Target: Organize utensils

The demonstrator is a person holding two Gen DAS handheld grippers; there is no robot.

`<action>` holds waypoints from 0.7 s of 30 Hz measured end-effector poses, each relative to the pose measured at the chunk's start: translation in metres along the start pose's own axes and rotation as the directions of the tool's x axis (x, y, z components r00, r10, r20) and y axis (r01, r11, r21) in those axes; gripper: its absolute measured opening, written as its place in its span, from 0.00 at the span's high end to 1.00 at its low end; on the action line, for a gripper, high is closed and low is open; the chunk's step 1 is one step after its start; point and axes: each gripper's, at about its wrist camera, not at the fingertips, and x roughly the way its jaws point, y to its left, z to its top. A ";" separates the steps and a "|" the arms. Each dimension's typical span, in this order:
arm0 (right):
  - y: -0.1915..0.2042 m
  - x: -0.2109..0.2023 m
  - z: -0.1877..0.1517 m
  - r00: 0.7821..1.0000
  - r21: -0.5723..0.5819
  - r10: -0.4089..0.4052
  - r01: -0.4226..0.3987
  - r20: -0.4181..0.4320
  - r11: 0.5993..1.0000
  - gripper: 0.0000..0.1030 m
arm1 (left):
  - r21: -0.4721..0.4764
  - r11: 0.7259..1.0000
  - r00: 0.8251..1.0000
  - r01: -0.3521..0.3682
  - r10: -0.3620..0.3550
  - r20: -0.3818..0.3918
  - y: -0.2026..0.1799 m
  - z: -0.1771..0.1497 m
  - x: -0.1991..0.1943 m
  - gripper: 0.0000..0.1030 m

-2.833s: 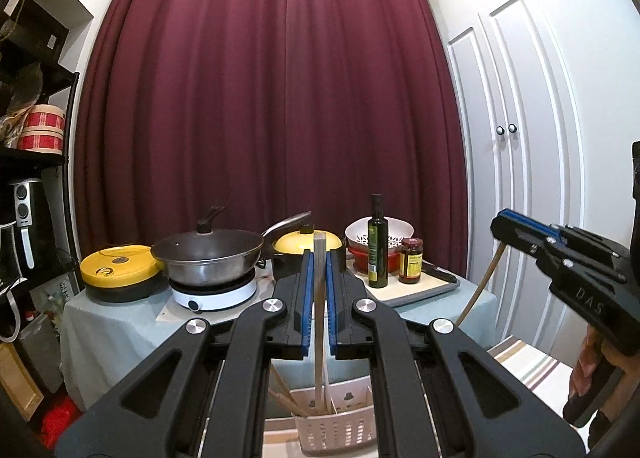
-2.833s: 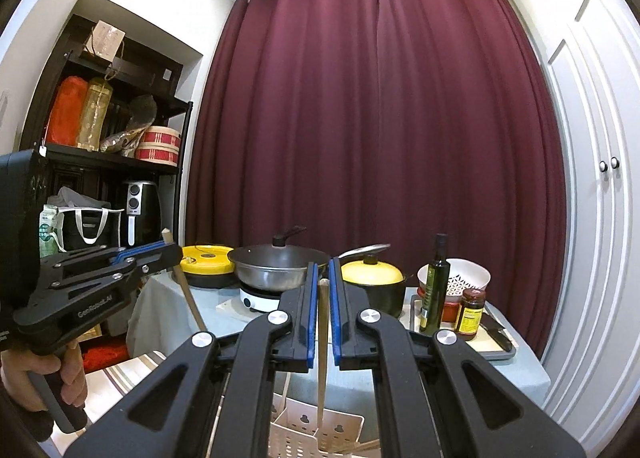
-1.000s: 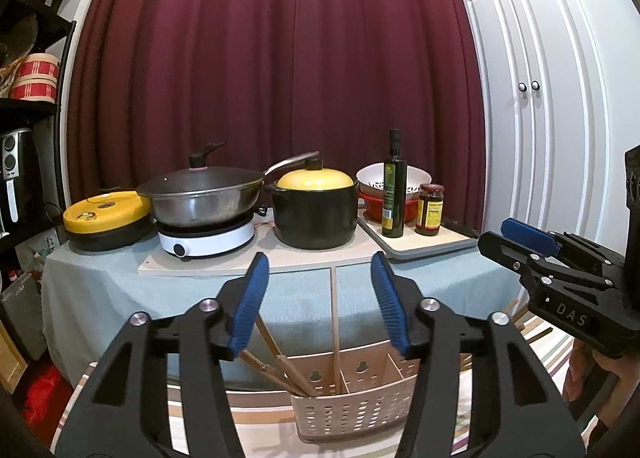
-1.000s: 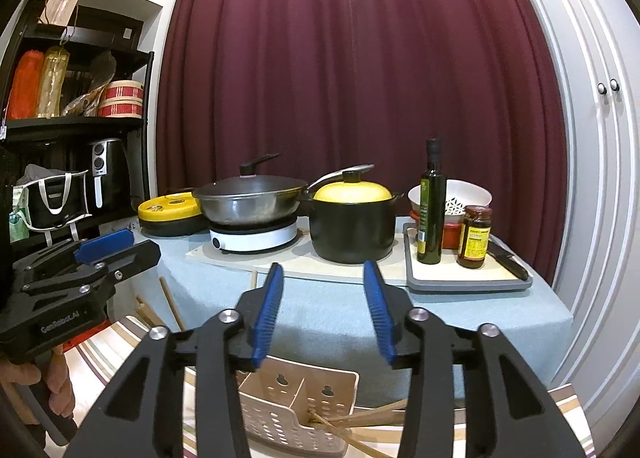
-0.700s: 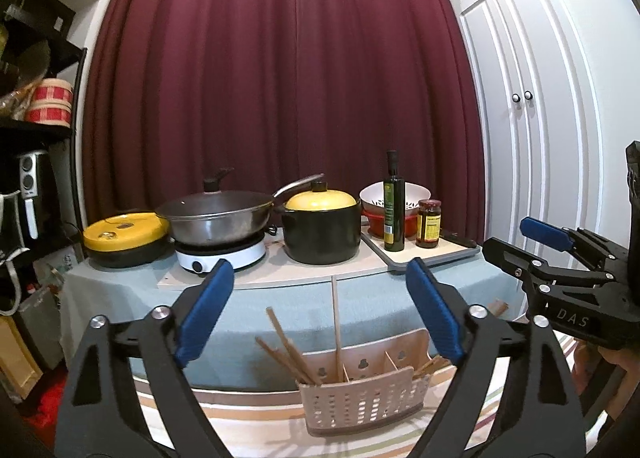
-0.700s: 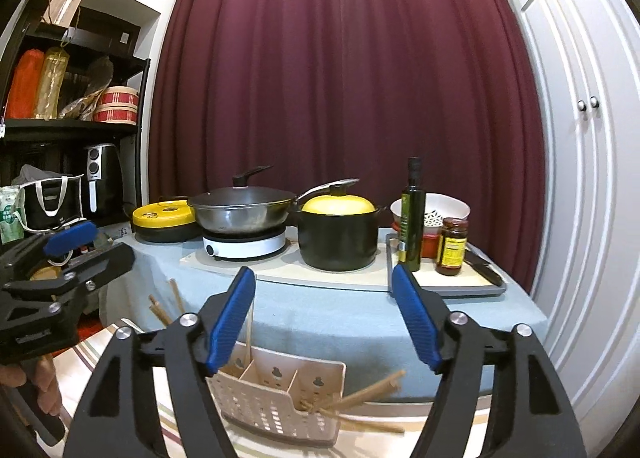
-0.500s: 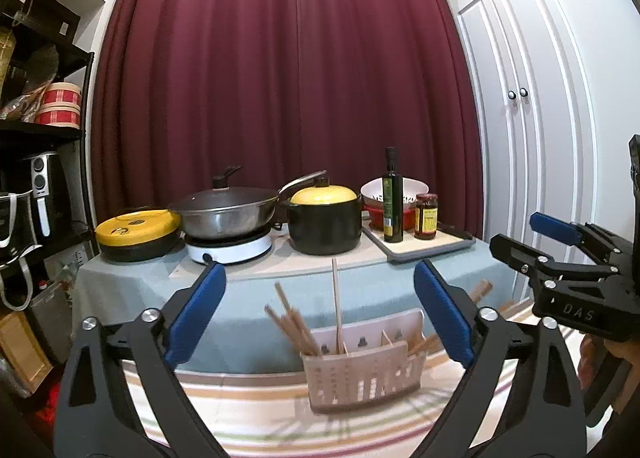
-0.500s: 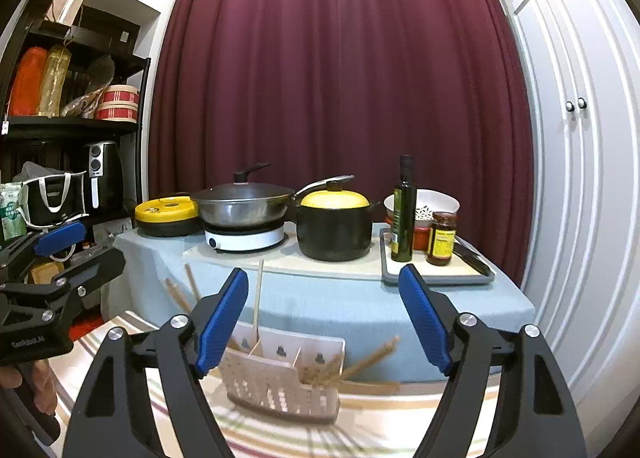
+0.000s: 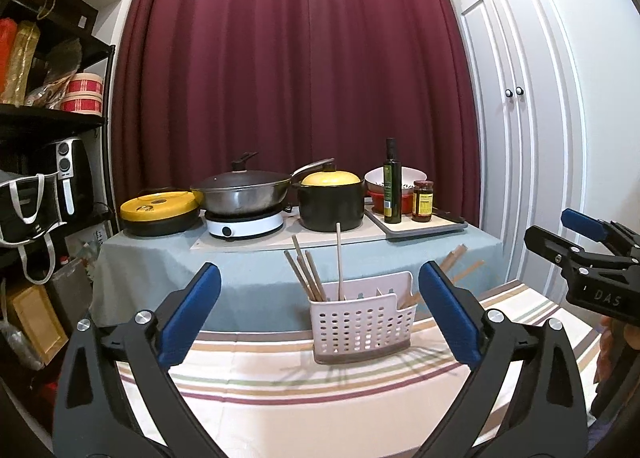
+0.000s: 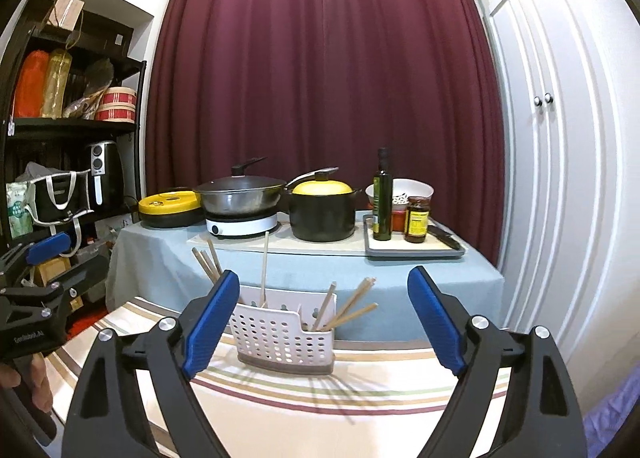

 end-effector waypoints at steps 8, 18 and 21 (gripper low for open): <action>0.002 -0.013 -0.006 1.000 -0.002 -0.013 0.013 -0.012 1.000 0.18 | -0.013 1.000 1.000 -0.011 0.011 -0.007 0.001 -0.003 -0.014 0.05; 0.000 -0.022 -0.005 1.000 0.005 -0.018 0.018 -0.001 1.000 0.18 | -0.022 1.000 1.000 -0.014 0.014 0.004 0.002 -0.002 -0.023 0.05; 0.001 -0.024 -0.004 1.000 0.006 -0.018 0.018 0.001 1.000 0.18 | -0.019 1.000 1.000 -0.015 0.015 0.003 0.002 -0.002 -0.023 0.05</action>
